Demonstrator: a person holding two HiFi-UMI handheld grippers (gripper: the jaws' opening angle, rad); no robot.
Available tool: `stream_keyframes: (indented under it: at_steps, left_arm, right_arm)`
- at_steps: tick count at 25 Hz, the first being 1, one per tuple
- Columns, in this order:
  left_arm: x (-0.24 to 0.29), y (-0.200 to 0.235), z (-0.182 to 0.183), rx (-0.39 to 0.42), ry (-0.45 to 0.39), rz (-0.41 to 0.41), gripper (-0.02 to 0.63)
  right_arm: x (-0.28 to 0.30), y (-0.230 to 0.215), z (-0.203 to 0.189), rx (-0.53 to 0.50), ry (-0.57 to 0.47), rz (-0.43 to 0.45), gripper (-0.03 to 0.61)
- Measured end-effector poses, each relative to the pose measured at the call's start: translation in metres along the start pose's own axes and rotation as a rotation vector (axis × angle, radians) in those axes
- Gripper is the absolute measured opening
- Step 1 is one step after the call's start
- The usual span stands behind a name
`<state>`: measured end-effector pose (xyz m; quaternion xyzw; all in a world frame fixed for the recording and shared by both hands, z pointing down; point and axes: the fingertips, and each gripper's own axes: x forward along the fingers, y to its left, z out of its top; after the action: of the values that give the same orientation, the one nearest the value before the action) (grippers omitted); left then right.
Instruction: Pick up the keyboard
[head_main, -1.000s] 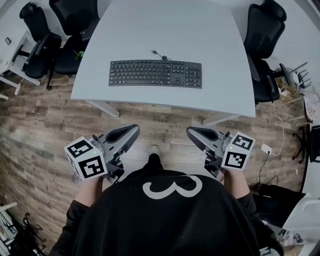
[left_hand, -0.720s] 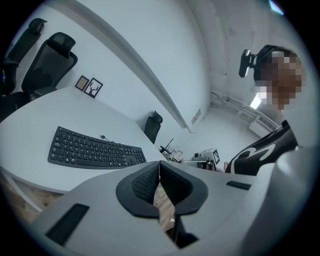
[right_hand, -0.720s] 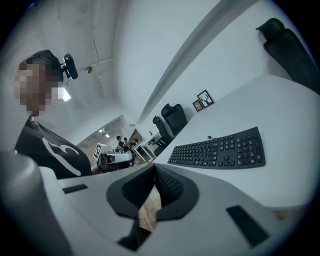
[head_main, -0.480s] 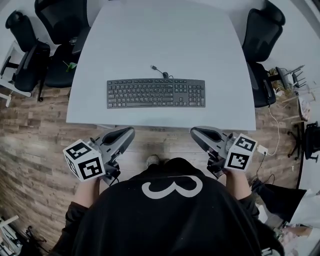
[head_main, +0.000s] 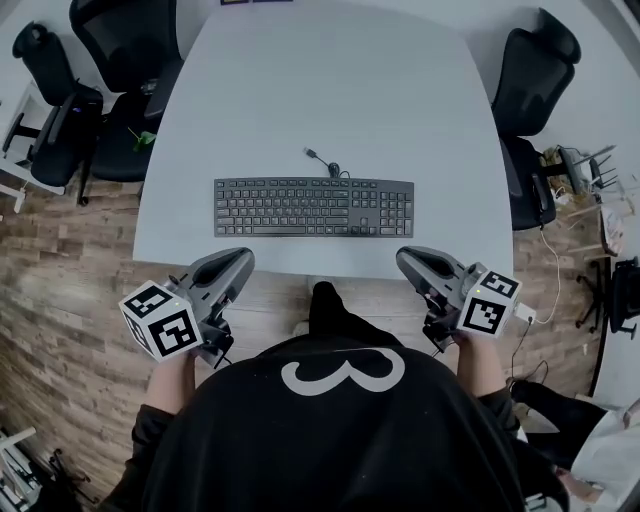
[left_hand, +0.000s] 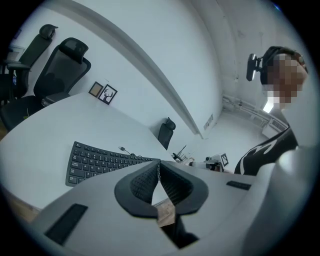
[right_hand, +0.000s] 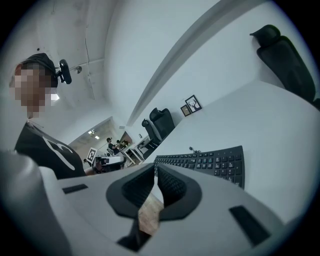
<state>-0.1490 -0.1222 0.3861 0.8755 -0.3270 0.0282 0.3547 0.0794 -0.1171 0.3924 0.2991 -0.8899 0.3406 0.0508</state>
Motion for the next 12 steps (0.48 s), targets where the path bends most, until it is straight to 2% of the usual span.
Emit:
stream_keyframes:
  at_steps: [4,8,12]
  left_arm:
    - [0.005,0.022,0.011,-0.002,-0.015,0.049,0.015]
    - [0.007,0.059,0.012,-0.032,-0.015,0.150,0.015]
    - [0.007,0.091,0.013,-0.037,0.009,0.239,0.017]
  right_arm:
    - [0.003,-0.028,0.010,0.005,0.013,-0.035,0.012]
    - [0.005,-0.060,0.018,0.031,0.019,-0.058,0.025]
    - [0.005,-0.090,0.022,0.069,0.027,-0.081,0.081]
